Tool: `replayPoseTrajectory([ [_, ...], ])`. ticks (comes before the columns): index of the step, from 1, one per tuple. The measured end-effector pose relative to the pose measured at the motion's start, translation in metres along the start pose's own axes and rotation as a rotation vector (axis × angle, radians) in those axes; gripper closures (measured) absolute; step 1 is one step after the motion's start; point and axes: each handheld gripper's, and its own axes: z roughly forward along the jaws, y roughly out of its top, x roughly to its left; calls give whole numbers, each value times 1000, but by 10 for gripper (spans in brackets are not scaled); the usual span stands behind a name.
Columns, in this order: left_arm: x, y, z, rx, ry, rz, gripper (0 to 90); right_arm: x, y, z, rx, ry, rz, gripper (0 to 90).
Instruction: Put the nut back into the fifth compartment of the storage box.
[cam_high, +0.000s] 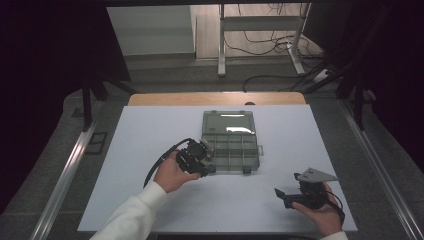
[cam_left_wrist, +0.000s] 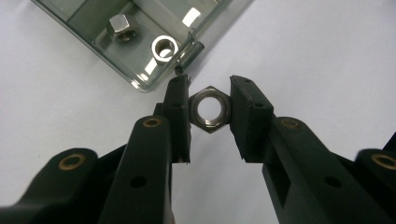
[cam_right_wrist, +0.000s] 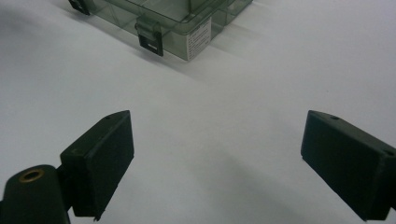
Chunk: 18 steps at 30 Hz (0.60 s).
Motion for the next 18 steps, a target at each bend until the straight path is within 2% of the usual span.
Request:
replayPoseTrajectory([
  [18, 11, 18, 0, -11, 18, -22, 697, -1, 1, 0, -7, 1, 2, 66],
])
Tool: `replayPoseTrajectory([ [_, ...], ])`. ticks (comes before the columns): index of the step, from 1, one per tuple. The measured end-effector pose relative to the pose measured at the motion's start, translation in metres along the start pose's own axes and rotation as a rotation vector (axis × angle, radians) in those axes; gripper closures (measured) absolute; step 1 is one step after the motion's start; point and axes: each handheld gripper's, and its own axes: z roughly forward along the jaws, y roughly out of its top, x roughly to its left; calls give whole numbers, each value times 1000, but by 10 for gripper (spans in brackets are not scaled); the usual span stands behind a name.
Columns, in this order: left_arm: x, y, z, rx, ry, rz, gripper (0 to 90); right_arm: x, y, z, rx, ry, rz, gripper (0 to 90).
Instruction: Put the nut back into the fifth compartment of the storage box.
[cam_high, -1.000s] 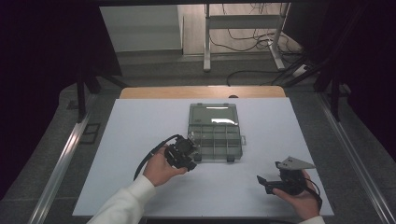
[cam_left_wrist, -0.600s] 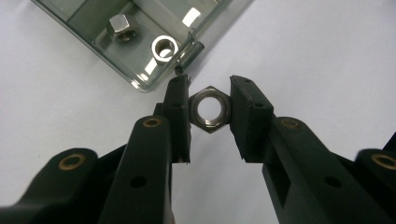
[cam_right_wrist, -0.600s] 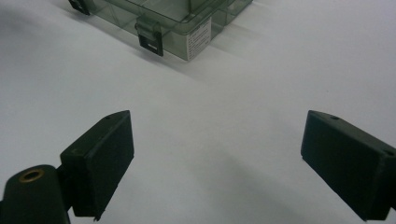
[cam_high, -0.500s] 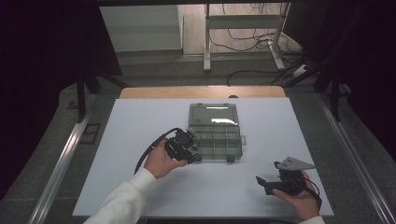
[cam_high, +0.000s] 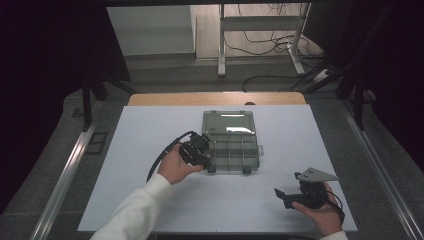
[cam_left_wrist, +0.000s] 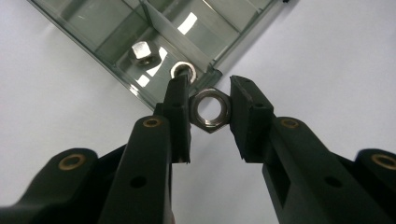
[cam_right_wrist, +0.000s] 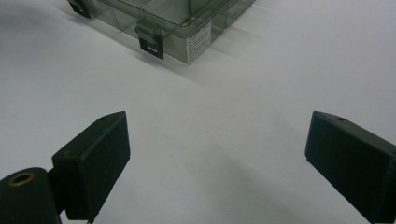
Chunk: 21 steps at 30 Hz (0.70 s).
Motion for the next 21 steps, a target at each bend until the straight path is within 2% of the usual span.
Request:
replayPoseTrajectory([
  [11, 7, 12, -1, -12, 10, -11, 697, 0, 1, 0, -9, -4, 2, 68],
  [21, 15, 23, 5, -10, -3, -26, 697, -1, 0, 1, -4, -6, 2, 72],
])
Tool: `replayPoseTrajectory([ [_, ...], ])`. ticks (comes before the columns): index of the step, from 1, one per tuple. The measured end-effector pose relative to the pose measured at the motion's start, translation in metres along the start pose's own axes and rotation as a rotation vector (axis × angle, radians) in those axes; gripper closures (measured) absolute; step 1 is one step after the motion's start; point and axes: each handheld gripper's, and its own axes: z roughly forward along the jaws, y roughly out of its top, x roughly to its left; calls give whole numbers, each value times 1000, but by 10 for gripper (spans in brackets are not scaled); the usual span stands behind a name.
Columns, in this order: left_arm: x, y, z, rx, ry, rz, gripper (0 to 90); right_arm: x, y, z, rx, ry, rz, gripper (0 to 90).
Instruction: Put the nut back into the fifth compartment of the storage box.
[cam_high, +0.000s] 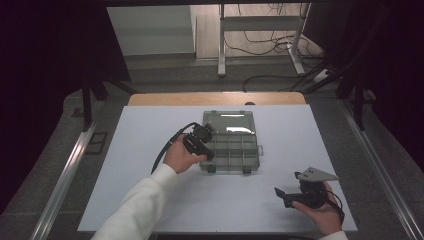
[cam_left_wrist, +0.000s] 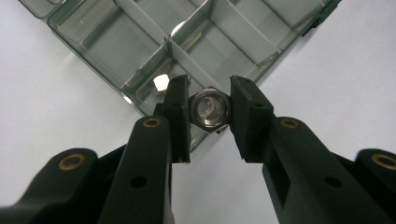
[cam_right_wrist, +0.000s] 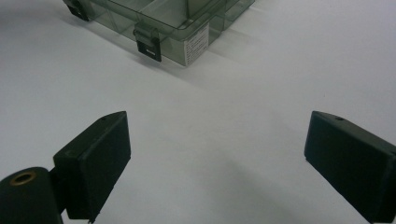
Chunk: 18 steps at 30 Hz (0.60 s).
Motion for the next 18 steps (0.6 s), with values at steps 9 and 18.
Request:
replayPoseTrajectory([
  [9, 4, 8, 15, 26, 15, -3, 696, 0, -1, 0, 5, 3, -2, 76],
  [18, 9, 1, 23, 53, 4, -16, 696, 0, -1, 0, 7, 2, -3, 77],
])
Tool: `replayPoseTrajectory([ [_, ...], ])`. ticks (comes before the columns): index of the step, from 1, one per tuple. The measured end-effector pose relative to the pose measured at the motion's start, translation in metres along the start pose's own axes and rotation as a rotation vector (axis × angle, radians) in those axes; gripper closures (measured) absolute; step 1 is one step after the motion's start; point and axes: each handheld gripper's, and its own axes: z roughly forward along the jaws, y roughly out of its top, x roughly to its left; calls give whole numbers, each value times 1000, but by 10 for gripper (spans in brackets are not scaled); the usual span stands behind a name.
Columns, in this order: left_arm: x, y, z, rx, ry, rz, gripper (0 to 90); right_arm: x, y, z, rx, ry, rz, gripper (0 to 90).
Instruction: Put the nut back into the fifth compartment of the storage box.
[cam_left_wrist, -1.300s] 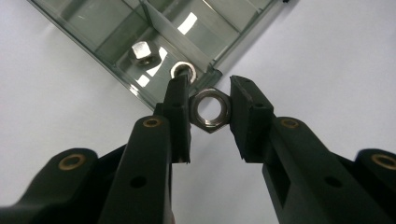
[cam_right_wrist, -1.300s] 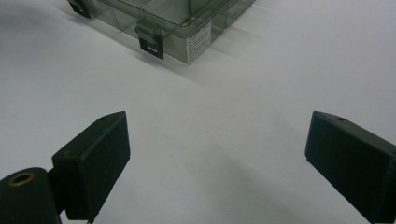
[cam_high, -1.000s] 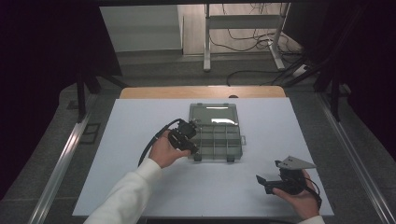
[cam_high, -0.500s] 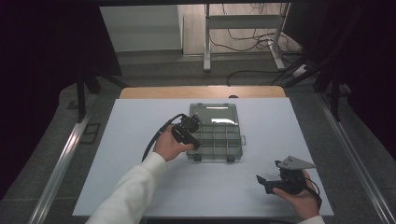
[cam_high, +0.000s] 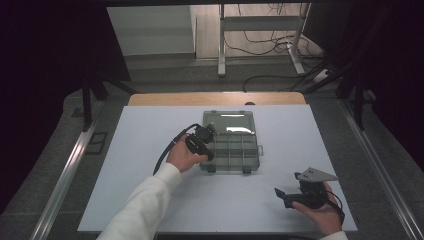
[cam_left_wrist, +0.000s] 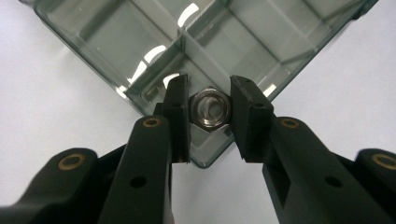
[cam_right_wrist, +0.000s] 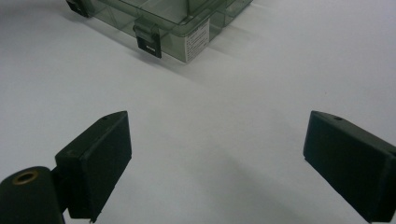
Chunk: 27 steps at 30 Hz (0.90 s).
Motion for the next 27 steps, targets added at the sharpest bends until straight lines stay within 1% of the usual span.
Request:
replayPoseTrajectory([
  [2, 1, -2, 1, 1, 0, 2, 692, 0, 0, 0, 0, -1, 0, 77],
  [3, 1, -3, 2, -7, 2, -7, 690, 0, 0, 1, 2, -3, 0, 78],
  [4, 1, -3, 2, -7, 2, -7, 683, 0, 0, 1, 2, -3, 0, 78],
  [6, 1, -3, 0, -19, -14, -16, 666, 1, 0, 1, 3, -2, -1, 78],
  [7, 1, -3, -2, -36, -19, -16, 586, 1, 0, 1, 3, -3, 0, 78],
  [8, 1, -3, -2, -36, -19, -16, 516, 1, 0, 1, 3, -3, 0, 78],
  [9, 1, -3, -3, -45, -16, -24, 516, 0, 0, 1, 4, -5, 0, 79],
  [10, 1, -4, -5, -52, -7, -28, 429, 0, 0, 1, 4, -5, 0, 79],
  [11, 0, -6, -9, -76, 21, -25, 310, 0, 0, 1, 4, -3, 1, 79],
  [12, 0, -6, -9, -76, 21, -25, 266, 0, 0, 1, 4, -3, 1, 79],
  [13, 0, -8, -11, -90, 27, -25, 239, 0, 0, 1, 4, -3, 1, 79],
  [14, 0, -10, -14, -102, 31, -26, 240, 0, 0, 1, 4, -3, 2, 79],
  [15, -2, -15, -19, -143, 59, -26, 256, 1, 0, 0, 3, -2, 2, 79],
  [17, -2, -17, -21, -148, 51, -19, 251, 1, 0, 0, 3, -1, 1, 79],
  [18, -2, -18, -23, -153, 44, -17, 214, 1, 1, 0, -3, 2, 2, 78],
  [19, -3, -22, -25, -162, 39, -11, 201, 1, 1, 0, -3, 4, 3, 78],
  [22, -4, -25, -26, -173, 33, -9, 181, 1, 0, 0, -4, 6, 3, 78],
  [26, -4, -31, -27, -189, 37, 4, 158, -3, 1, 1, -10, 7, 17, 78],
  [27, -5, -35, -29, -211, 39, 3, 150, -3, 1, 2, -14, 7, 20, 78],
])
